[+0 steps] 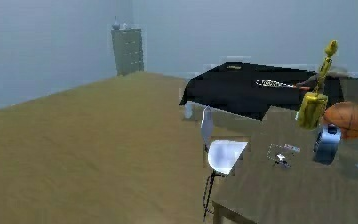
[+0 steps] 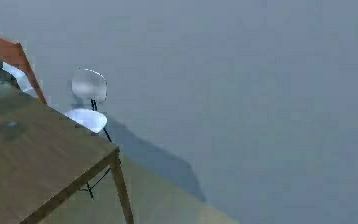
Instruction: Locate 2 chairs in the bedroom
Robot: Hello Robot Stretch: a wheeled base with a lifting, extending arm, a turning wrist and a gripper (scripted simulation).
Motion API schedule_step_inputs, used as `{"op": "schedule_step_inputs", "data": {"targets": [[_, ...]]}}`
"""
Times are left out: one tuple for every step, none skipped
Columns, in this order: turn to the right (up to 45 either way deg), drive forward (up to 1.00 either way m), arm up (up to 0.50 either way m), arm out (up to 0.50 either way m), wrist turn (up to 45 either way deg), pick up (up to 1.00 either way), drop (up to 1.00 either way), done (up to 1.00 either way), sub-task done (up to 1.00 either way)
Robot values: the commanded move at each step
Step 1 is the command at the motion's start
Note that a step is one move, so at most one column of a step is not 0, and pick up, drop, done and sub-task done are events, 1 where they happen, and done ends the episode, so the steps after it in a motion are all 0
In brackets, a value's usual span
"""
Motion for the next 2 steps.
{"op": "schedule_step_inputs", "data": {"targets": [[0.0, 0.30, 0.00, 0.00, 0.0, 0.00, 0.00, 0.00, 0.00], [24.0, 0.00, 0.00, 0.00, 0.0, 0.00, 0.00, 0.00, 0.00]]}}
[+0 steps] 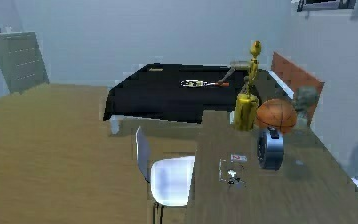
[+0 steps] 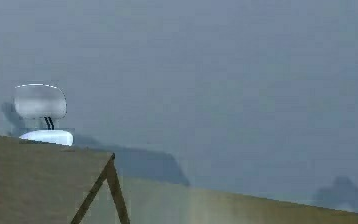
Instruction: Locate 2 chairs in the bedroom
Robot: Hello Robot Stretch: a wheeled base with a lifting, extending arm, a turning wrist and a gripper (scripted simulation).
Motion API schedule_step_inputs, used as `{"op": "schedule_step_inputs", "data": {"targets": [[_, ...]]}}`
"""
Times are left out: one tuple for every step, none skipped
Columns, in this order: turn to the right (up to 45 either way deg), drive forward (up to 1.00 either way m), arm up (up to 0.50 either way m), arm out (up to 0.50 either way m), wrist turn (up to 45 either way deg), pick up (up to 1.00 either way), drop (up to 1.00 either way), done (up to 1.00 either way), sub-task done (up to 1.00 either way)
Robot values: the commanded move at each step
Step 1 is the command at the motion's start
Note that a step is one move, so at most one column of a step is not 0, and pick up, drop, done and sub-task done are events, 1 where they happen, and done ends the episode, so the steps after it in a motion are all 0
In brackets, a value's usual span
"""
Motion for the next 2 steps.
{"op": "schedule_step_inputs", "data": {"targets": [[0.0, 0.00, 0.00, 0.00, 0.0, 0.00, 0.00, 0.00, 1.00], [45.0, 0.00, 0.00, 0.00, 0.0, 0.00, 0.00, 0.00, 0.00]]}}
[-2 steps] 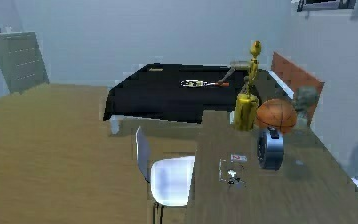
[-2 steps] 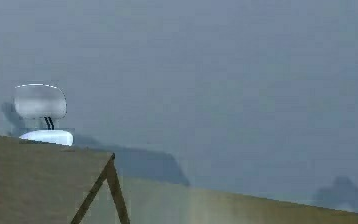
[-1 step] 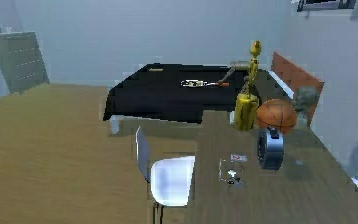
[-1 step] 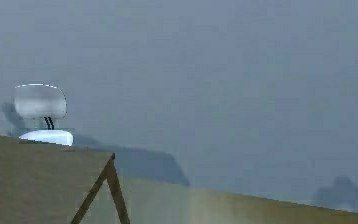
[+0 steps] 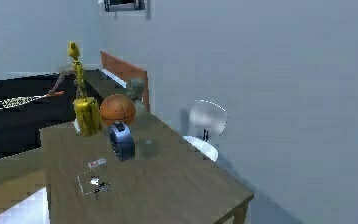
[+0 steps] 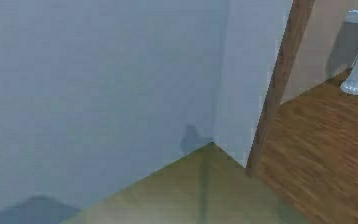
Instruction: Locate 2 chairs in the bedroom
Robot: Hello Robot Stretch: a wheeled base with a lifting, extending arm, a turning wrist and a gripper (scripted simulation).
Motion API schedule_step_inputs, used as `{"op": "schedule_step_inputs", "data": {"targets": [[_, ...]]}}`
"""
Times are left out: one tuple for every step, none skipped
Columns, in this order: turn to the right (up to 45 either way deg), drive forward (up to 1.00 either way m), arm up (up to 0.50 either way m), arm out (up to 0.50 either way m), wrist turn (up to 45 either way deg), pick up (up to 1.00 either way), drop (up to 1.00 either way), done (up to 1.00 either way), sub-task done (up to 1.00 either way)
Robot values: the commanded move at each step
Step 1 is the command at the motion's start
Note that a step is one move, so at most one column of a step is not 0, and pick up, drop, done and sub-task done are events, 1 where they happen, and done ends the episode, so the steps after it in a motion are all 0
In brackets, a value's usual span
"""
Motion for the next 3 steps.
{"op": "schedule_step_inputs", "data": {"targets": [[45.0, 0.00, 0.00, 0.00, 0.0, 0.00, 0.00, 0.00, 0.00], [9.0, 0.00, 0.00, 0.00, 0.0, 0.00, 0.00, 0.00, 0.00], [0.0, 0.60, 0.00, 0.00, 0.0, 0.00, 0.00, 0.00, 0.00]]}}
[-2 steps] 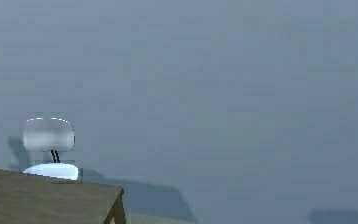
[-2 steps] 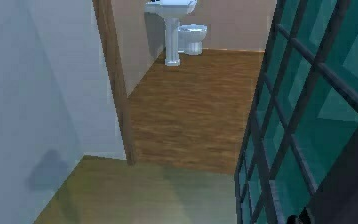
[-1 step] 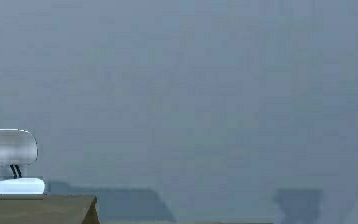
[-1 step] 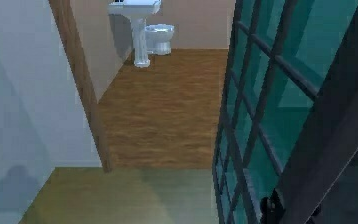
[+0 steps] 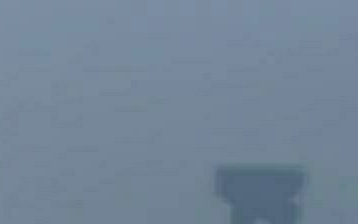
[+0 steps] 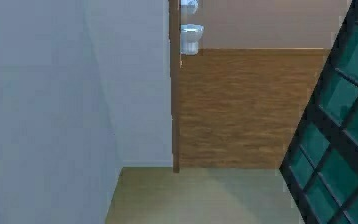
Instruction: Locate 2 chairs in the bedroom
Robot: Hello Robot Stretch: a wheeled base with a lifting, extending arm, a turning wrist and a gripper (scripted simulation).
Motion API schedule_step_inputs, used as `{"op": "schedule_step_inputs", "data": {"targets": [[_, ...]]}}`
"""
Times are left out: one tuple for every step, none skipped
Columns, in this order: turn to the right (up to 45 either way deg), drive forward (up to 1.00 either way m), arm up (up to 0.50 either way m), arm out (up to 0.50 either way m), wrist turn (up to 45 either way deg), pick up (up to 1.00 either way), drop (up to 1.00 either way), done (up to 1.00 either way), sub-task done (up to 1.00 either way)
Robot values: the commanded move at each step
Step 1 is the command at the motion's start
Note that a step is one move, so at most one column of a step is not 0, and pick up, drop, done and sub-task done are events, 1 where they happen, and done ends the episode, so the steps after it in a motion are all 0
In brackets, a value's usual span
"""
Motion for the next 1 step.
{"op": "schedule_step_inputs", "data": {"targets": [[-45.0, 0.00, 0.00, 0.00, 0.0, 0.00, 0.00, 0.00, 0.00]]}}
